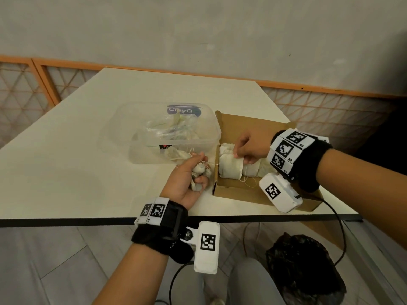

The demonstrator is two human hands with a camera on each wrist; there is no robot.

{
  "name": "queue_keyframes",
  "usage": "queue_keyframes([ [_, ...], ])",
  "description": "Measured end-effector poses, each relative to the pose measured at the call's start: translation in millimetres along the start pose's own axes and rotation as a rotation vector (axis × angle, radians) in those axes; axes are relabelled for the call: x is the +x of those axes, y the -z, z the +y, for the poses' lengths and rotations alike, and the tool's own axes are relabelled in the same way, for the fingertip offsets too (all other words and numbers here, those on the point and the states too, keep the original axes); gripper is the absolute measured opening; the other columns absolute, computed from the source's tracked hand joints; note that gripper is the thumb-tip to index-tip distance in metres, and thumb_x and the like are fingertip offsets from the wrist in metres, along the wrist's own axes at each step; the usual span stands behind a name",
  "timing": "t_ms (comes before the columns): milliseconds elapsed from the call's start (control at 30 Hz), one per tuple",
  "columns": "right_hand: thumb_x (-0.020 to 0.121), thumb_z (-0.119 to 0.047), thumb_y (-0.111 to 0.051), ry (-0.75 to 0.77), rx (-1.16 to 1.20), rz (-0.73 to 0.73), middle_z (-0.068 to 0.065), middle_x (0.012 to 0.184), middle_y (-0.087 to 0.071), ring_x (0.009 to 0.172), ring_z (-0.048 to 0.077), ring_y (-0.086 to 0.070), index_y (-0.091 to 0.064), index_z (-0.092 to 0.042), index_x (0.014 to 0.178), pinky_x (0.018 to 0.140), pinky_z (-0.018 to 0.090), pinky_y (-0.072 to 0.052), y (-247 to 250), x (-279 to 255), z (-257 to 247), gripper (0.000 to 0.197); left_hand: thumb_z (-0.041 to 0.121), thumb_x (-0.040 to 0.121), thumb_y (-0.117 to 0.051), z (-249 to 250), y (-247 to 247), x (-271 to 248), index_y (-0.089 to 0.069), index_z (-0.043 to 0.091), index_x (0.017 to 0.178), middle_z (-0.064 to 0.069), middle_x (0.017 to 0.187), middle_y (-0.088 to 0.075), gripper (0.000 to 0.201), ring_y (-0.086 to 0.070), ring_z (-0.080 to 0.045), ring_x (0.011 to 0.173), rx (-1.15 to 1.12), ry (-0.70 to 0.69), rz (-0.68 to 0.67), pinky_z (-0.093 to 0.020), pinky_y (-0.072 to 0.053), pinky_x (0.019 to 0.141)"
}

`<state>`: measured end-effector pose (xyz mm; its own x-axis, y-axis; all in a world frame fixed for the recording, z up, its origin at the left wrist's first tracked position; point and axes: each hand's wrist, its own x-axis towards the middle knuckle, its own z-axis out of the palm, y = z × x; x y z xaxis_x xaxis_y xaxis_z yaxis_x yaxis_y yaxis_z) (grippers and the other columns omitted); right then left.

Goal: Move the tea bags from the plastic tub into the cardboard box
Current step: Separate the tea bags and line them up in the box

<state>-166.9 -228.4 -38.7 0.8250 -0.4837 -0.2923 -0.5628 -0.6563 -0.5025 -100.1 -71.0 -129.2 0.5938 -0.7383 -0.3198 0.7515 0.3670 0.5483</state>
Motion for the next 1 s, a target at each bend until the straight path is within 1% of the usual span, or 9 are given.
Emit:
queue_keyframes([
  [133, 0.084, -0.017, -0.063, 0.236, -0.142, 0.313, -0.009, 0.068, -0.057, 0.065, 0.007, -0.052, -0.066, -0.014, 0.087, 0.056, 0.011, -0.039, 3, -23, -17, 0.005, 0.017, 0.092, -0.056, 1, -1, -1, -0.053, 0.011, 0.082, 0.000, 0.070, -0.055, 0.012, -0.050, -0.005, 0.049, -0.015, 0.000, -0.021, -0.012, -0.029, 0.032],
  [267, 0.080, -0.036, -0.069, 0.370, 0.003, 0.192, -0.001, 0.075, -0.058, 0.066, 0.011, -0.051, -0.065, -0.017, 0.091, 0.067, 0.025, -0.044, -19, -46, -40, 0.023, 0.011, 0.091, -0.057, -5, -4, -8, -0.057, 0.010, 0.083, -0.003, 0.065, -0.051, 0.008, -0.047, -0.007, 0.046, 0.126, -0.102, -0.012, -0.012, -0.030, 0.035],
  [400, 0.072, -0.055, -0.068, 0.370, -0.108, 0.141, -0.006, 0.083, -0.058, 0.067, 0.006, -0.052, -0.058, -0.023, 0.099, 0.060, 0.024, -0.042, -40, -40, -55, 0.044, 0.001, 0.097, -0.042, -11, -13, -9, -0.044, 0.011, 0.072, 0.006, 0.050, -0.049, 0.027, -0.045, -0.001, 0.050, 0.407, -0.238, 0.089, -0.011, -0.036, 0.039],
  [467, 0.074, -0.052, -0.068, 0.399, -0.198, 0.173, -0.008, 0.082, -0.055, 0.071, 0.007, -0.051, -0.059, -0.021, 0.098, 0.060, 0.023, -0.039, -50, -33, -59, 0.040, -0.002, 0.096, -0.038, -11, -16, -14, -0.042, 0.019, 0.073, 0.002, 0.061, -0.049, 0.032, -0.052, 0.003, 0.051, 0.513, -0.295, 0.113, -0.009, -0.039, 0.043],
  [533, 0.080, -0.038, -0.066, 0.448, -0.190, 0.222, -0.001, 0.084, -0.060, 0.075, 0.014, -0.054, -0.063, -0.014, 0.094, 0.063, 0.025, -0.039, -53, -27, -61, 0.028, -0.007, 0.090, -0.044, -11, -15, -18, -0.052, 0.013, 0.081, -0.004, 0.060, -0.053, 0.024, -0.053, -0.008, 0.049, 0.558, -0.308, 0.040, -0.017, -0.040, 0.039],
  [667, 0.084, -0.022, -0.066, 0.355, 0.175, 0.168, 0.009, 0.087, -0.063, 0.077, 0.016, -0.055, -0.068, -0.005, 0.093, 0.070, 0.027, -0.045, -38, -18, -53, 0.019, 0.001, 0.087, -0.060, -7, -7, -16, -0.054, 0.014, 0.084, 0.000, 0.053, -0.053, 0.014, -0.040, -0.005, 0.035, 0.339, -0.234, -0.006, -0.014, -0.028, 0.032],
  [767, 0.084, -0.012, -0.064, 0.218, 0.596, 0.039, 0.016, 0.098, -0.063, 0.085, 0.023, -0.059, -0.065, -0.006, 0.098, 0.079, 0.034, -0.052, -28, -18, -43, 0.015, 0.001, 0.087, -0.059, -5, -6, -13, -0.050, 0.017, 0.080, 0.000, 0.059, -0.056, 0.020, -0.045, -0.004, 0.037, 0.231, -0.172, -0.008, -0.013, -0.030, 0.031],
  [867, 0.087, -0.002, -0.058, 0.190, 0.866, 0.000, 0.010, 0.092, -0.065, 0.079, 0.018, -0.064, -0.060, -0.005, 0.099, 0.066, 0.023, -0.056, -24, -23, -31, 0.013, -0.002, 0.088, -0.056, -3, -4, -10, -0.048, 0.018, 0.082, -0.001, 0.066, -0.054, 0.022, -0.051, -0.006, 0.044, 0.087, -0.124, -0.023, -0.013, -0.030, 0.031],
  [1000, 0.088, -0.001, -0.055, 0.205, 1.031, 0.005, 0.005, 0.087, -0.065, 0.075, 0.013, -0.063, -0.060, -0.012, 0.089, 0.059, 0.018, -0.054, -25, -29, -13, 0.012, 0.006, 0.082, -0.062, -3, -4, -12, -0.050, 0.016, 0.094, 0.000, 0.068, -0.052, 0.020, -0.051, -0.004, 0.046, 0.065, -0.123, -0.088, -0.012, -0.030, 0.032],
])
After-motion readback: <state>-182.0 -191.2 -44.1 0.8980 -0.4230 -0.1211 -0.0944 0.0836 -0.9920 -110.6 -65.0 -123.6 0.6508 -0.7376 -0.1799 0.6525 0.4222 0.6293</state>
